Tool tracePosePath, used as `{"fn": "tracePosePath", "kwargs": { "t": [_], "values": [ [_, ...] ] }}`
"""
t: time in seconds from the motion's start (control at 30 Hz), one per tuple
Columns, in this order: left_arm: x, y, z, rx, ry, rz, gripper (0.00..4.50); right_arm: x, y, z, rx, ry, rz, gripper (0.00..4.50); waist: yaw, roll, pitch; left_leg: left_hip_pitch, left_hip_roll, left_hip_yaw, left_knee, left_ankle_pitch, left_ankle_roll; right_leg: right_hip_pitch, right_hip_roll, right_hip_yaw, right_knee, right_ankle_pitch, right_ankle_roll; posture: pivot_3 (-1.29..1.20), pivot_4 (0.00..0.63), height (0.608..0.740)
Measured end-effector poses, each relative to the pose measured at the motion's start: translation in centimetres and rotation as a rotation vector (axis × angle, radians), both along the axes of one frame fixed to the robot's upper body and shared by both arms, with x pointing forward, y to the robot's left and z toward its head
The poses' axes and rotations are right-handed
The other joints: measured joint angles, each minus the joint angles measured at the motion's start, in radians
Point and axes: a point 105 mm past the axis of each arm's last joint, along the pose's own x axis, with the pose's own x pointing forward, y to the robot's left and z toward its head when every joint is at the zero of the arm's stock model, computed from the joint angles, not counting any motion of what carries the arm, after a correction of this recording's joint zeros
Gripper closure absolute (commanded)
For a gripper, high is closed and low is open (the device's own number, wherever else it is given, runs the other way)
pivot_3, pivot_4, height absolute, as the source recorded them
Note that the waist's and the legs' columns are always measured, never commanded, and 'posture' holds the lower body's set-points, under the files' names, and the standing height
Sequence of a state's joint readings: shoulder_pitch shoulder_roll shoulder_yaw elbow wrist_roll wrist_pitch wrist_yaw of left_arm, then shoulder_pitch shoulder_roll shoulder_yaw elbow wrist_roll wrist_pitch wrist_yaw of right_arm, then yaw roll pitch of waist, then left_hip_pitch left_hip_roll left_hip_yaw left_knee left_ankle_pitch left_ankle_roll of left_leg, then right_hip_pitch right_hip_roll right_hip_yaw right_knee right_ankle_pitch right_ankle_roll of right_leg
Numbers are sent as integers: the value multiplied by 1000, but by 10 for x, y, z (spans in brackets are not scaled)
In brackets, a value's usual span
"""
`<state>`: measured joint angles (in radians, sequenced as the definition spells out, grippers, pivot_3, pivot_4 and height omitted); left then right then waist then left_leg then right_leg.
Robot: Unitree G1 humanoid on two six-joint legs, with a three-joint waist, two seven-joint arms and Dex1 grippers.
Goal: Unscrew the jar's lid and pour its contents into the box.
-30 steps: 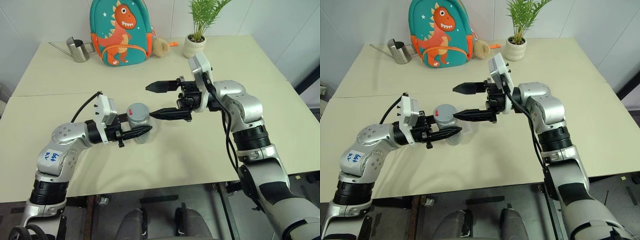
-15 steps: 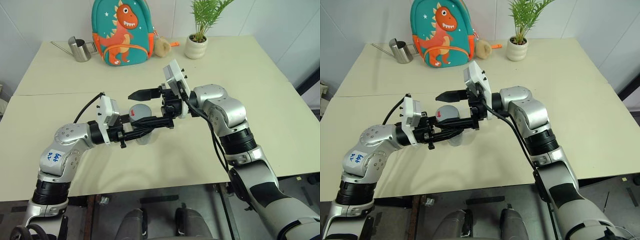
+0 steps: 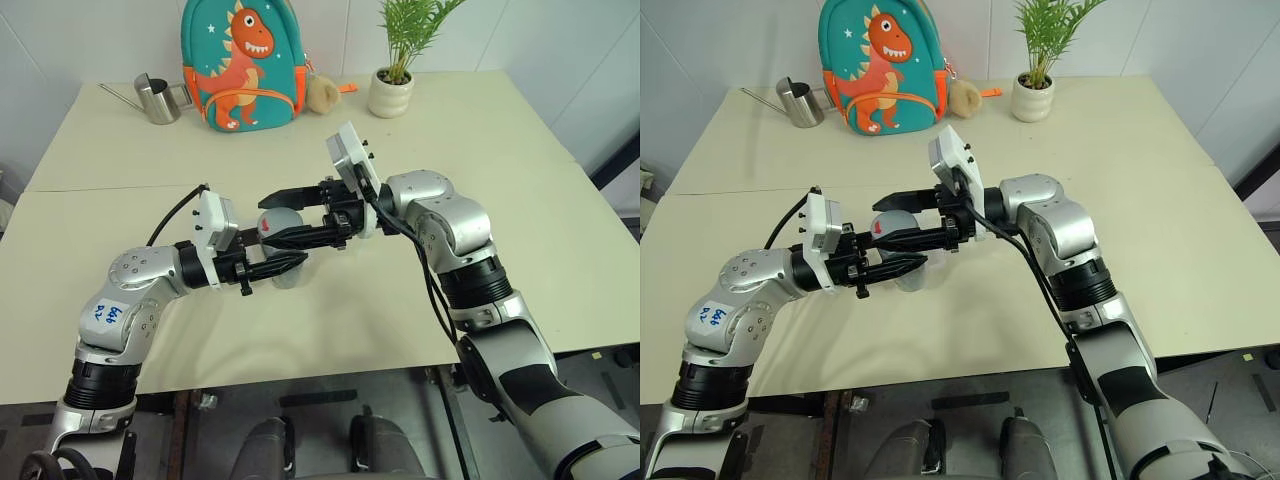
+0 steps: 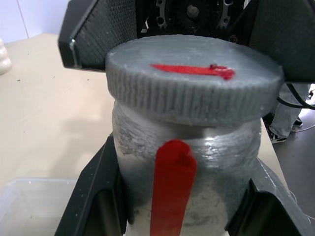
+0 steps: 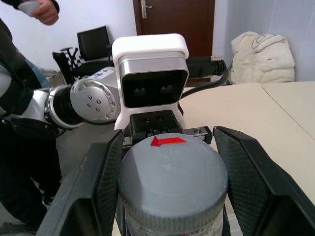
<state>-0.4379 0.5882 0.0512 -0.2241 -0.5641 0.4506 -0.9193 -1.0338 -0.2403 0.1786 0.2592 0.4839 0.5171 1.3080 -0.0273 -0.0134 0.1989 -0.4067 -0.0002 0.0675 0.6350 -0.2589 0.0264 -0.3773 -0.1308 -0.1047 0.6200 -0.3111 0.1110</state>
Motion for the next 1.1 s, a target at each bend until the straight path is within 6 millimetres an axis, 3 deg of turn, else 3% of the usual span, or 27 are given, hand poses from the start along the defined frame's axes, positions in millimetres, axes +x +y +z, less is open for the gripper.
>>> {"fn": "tracePosePath", "kwargs": {
  "t": [0.1, 0.23, 0.4, 0.47, 0.6, 0.73, 0.87, 1.07, 1.1],
  "values": [
    [-1, -1, 3, -1, -18, -7, 2578, -1, -2, 7, 58, 89, 13, 1958, 0, 0, 0, 0, 0, 0, 0, 0, 0, 0, 0, 0, 0, 0, 0, 0, 150, 740],
    [-2, 1, -2, 0, 4, 2, 2578, 7, -20, 32, 175, 147, -27, 1958, 1, 0, 0, 0, 0, 0, 0, 0, 0, 0, 0, 0, 0, 0, 0, 0, 150, 740],
    [-2, 2, -4, -1, 10, 10, 2578, 41, -46, 22, 183, 151, -213, 1958, 0, 0, 0, 0, 0, 1, 0, 0, 0, 0, 0, 0, 0, 0, 0, 0, 150, 740],
    [-3, 3, -5, -5, 14, 21, 2578, 66, -67, 10, 187, 135, -370, 1958, 0, 0, 0, 0, 0, 1, 0, 0, 0, 0, 0, 0, 0, 0, 0, 0, 150, 740],
    [-3, 13, -3, -43, 28, 81, 2578, 111, -125, -37, 190, 125, -745, 1958, 0, 0, 0, 0, -1, 1, -1, 0, 0, 0, 0, 0, -2, 0, 0, 0, 150, 740],
    [0, 20, 6, -80, 18, 140, 2578, 124, -157, -85, 150, 112, -973, 1958, -3, 0, 0, 0, 0, 2, -1, 1, 0, 0, 0, 0, -2, 0, 0, 0, 150, 740],
    [0, 22, 8, -86, 10, 150, 2578, 122, -170, -119, 70, 108, -1064, 1958, -3, 0, 0, 0, 0, 2, -1, 3, -1, 1, 1, 1, -2, 0, 0, 0, 150, 740],
    [-3, 21, 5, -80, 25, 144, 2578, 116, -171, -130, 50, 145, -1023, 19, -3, 0, 0, 2, 0, 1, 0, 4, -1, 2, 1, 1, 0, 0, 0, 0, 150, 740],
    [-4, 22, 3, -77, 34, 147, 2578, 115, -171, -130, 48, 143, -1015, 19, -2, 0, 0, 2, 0, 1, 0, 4, -1, 2, 1, 1, 0, 0, 0, 0, 150, 740]
  ]
}}
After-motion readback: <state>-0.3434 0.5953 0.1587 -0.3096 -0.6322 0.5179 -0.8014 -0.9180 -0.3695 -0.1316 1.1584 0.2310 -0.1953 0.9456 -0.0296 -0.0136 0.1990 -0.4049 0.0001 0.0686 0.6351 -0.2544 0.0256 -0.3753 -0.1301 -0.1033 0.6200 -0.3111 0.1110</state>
